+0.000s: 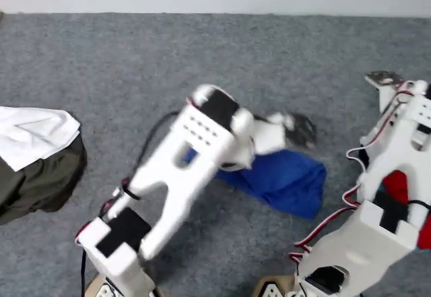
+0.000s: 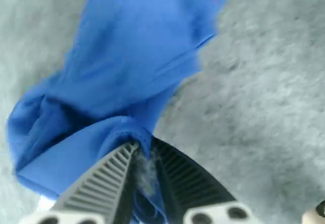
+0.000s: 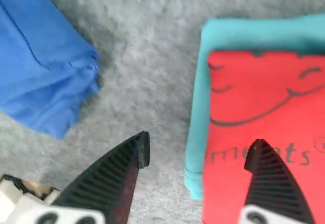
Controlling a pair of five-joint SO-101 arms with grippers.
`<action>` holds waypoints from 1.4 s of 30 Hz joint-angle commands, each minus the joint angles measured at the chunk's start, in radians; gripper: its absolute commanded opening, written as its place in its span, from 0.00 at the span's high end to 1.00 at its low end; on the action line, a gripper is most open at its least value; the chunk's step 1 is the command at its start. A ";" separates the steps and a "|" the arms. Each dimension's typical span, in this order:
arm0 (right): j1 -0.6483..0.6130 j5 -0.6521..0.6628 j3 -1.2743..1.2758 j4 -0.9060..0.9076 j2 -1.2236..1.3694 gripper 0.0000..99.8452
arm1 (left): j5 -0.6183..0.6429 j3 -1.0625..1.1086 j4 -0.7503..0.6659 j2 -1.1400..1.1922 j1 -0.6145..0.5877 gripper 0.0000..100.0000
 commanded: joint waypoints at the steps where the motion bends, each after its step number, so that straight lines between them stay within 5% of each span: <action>1: 0.056 0.063 -0.054 0.013 -0.064 0.70 | 0.055 0.002 0.025 -0.054 0.081 0.99; 13: 0.200 0.152 -0.054 0.005 -0.058 0.70 | 0.364 -0.079 -0.166 -0.005 0.193 0.98; 18: 0.200 0.150 -0.054 0.008 -0.058 0.70 | 0.433 -0.208 -0.089 0.054 0.199 0.97; 22: 0.197 0.147 -0.054 0.004 -0.059 0.70 | 0.489 -0.298 0.028 0.112 0.196 0.84; 31: 0.200 0.150 -0.054 0.007 -0.064 0.70 | 0.468 -0.329 0.028 0.133 0.190 0.78; 42: -0.061 0.066 -0.048 0.074 -0.061 0.70 | 0.689 -0.645 0.031 0.126 -0.350 0.78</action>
